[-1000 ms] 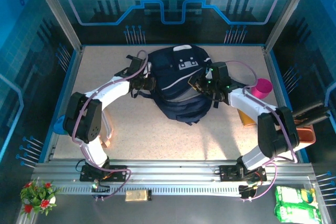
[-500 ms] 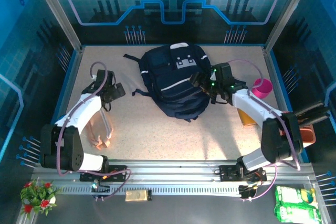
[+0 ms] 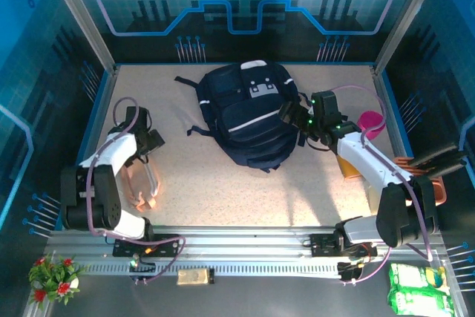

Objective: Pack the student bag
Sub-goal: Pick up the pencil pouch from the middle-left of the table.

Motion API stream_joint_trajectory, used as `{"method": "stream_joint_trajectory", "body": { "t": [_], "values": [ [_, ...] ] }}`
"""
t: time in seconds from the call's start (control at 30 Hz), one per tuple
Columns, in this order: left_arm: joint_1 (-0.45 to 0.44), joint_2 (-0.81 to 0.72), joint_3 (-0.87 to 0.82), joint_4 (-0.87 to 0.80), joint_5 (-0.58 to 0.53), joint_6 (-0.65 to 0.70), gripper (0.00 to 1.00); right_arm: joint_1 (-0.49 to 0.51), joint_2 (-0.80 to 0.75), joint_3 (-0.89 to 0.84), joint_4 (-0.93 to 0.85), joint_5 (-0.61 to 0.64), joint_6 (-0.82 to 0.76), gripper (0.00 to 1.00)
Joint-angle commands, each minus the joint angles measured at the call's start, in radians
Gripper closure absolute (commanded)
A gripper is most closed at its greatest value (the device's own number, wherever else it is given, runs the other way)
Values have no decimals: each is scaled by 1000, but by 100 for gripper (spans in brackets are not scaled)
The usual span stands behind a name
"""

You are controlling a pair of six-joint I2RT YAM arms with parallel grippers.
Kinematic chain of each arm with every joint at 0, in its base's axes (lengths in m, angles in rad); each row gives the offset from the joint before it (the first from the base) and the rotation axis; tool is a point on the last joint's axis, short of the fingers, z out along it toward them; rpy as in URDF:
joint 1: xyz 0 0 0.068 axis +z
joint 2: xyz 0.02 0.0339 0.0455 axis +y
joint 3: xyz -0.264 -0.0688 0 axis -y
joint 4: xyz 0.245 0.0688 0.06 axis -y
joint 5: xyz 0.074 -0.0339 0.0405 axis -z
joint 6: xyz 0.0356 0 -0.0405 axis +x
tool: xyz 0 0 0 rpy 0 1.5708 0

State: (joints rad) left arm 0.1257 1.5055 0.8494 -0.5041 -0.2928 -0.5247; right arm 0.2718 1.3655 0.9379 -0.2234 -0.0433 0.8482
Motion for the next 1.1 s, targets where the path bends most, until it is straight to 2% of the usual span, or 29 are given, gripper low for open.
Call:
{"method": "stream_joint_trajectory", "body": {
  "t": [0.0, 0.13, 0.27, 0.5, 0.6, 0.7, 0.87, 1.07],
  "values": [
    [19, 62, 25, -46, -14, -8, 7, -4, 10, -12, 27, -22, 9, 0],
    [20, 135, 77, -70, 17, 5, 19, -3, 23, -16, 48, -51, 17, 0],
    [20, 183, 112, -83, 53, 10, 39, -2, 24, -30, 72, -63, 36, 0],
    [19, 158, 127, -70, 112, -14, 75, 5, 24, -31, 75, -61, 32, 0],
    [17, 126, 131, -61, 166, -22, 85, 11, 30, -27, 78, -56, 25, 0],
    [9, 78, 129, -37, 242, -39, 88, 32, 38, -11, 76, -61, 1, 0],
    [-15, 1, 114, 52, 409, -113, 88, 106, 46, 10, 79, -46, -65, 0],
    [-72, -58, 134, 127, 505, -247, 88, 192, 52, 11, 133, -20, -140, 0]
  ]
}}
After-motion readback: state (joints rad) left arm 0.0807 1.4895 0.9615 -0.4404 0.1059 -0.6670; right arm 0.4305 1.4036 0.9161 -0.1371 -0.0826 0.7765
